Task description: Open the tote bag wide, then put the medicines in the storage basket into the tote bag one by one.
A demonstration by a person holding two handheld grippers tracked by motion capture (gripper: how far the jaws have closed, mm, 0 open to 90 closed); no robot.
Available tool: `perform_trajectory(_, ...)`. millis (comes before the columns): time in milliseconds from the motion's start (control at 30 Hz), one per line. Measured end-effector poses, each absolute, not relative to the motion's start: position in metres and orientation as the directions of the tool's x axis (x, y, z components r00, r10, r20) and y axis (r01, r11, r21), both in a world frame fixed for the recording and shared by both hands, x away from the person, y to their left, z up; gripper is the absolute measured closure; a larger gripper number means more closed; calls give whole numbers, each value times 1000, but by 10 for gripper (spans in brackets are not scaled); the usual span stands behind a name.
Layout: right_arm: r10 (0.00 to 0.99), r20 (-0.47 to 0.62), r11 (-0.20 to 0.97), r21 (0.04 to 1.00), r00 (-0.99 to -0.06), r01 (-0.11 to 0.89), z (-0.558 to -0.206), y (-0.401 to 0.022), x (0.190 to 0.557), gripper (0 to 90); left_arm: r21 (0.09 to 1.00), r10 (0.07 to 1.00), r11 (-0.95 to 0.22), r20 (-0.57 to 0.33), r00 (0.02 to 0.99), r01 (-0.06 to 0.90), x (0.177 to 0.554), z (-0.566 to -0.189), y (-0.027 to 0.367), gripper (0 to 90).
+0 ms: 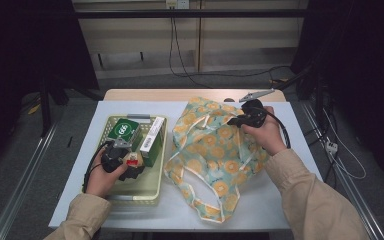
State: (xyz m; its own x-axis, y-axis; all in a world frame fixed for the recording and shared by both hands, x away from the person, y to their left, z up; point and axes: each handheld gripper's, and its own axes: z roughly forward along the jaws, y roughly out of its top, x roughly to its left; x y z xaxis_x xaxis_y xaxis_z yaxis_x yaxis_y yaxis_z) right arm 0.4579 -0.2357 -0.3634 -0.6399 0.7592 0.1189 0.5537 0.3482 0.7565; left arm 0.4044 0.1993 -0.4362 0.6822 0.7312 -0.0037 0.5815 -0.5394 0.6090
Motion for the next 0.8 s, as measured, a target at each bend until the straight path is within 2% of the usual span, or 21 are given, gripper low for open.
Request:
perform_trajectory(133, 758, 122, 348, 755, -641, 555, -365, -235, 458, 896, 592, 728, -540, -29, 685, 599, 405, -438, 199, 63)
perform_trajectory(367, 754, 117, 352, 758, -646, 549, -364, -234, 456, 897, 562, 728, -566, -3, 686, 603, 406, -439, 196, 78)
perform_trajectory(633, 755, 118, 353, 755, -645, 552, -367, -237, 454, 897, 537, 760, -546, -7, 650, 643, 405, -440, 197, 197)
perform_trajectory(733, 757, 119, 351, 755, -643, 553, -367, -237, 454, 896, 532, 756, -550, -10, 654, 644, 403, -438, 197, 203)
perform_trajectory(800, 755, 121, 349, 757, -644, 553, -367, -238, 454, 896, 560, 761, -527, -25, 648, 640, 402, -435, 198, 204)
